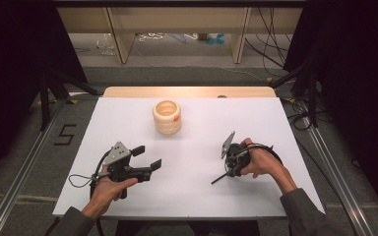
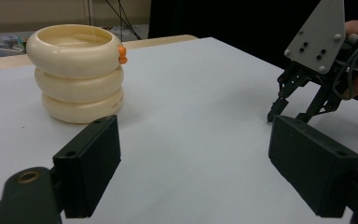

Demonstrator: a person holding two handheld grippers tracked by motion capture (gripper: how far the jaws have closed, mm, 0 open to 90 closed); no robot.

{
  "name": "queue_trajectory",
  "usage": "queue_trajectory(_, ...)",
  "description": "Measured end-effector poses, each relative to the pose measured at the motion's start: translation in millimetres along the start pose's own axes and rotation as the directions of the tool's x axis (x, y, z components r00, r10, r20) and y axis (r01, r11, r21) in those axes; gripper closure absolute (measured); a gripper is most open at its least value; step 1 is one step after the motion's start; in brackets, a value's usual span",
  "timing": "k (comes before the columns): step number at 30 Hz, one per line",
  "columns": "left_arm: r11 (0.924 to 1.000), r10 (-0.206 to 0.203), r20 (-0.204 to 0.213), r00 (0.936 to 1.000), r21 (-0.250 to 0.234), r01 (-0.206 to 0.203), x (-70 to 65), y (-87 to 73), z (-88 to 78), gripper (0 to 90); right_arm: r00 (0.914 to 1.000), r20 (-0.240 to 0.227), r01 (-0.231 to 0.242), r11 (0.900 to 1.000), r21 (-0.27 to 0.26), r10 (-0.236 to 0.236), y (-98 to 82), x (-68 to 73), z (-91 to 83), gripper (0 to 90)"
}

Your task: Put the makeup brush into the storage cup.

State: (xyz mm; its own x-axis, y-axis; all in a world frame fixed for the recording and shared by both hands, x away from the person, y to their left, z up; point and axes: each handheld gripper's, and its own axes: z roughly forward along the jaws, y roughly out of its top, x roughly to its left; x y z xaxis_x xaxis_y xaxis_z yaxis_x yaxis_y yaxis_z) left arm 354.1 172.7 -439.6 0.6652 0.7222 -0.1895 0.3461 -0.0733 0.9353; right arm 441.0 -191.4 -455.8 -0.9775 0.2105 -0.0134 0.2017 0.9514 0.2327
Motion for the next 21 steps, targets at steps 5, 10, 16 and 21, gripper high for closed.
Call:
queue_trajectory(5, 1.0, 0.002, 0.0, 1.0, 0.001, -0.002, 0.1, 0.1, -0.1, 16.3, 0.9999, -0.006, -0.011, 1.0, 0.004, 0.011, 0.4, 0.8, -0.4, 68.6)
queue_trajectory(10, 1.0, -0.005, -0.002, 1.0, -0.001, 0.005, -0.3, -0.1, -0.1, 16.3, 1.0, -0.003, -0.002, 1.0, 0.006, 0.002, 0.7, 0.8, -0.5, 72.3)
queue_trajectory(16, 1.0, -0.005, -0.004, 1.0, -0.001, 0.005, -0.3, -0.2, -0.2, 16.4, 0.9998, -0.015, 0.012, 1.0, 0.015, -0.011, 1.3, 2.0, -0.7, 77.1)
queue_trajectory(21, 1.0, -0.004, -0.004, 1.0, 0.001, 0.004, -0.3, -0.3, -0.4, 16.4, 0.9995, -0.021, 0.024, 0.999, 0.026, -0.024, 2.6, 2.7, -0.5, 79.2)
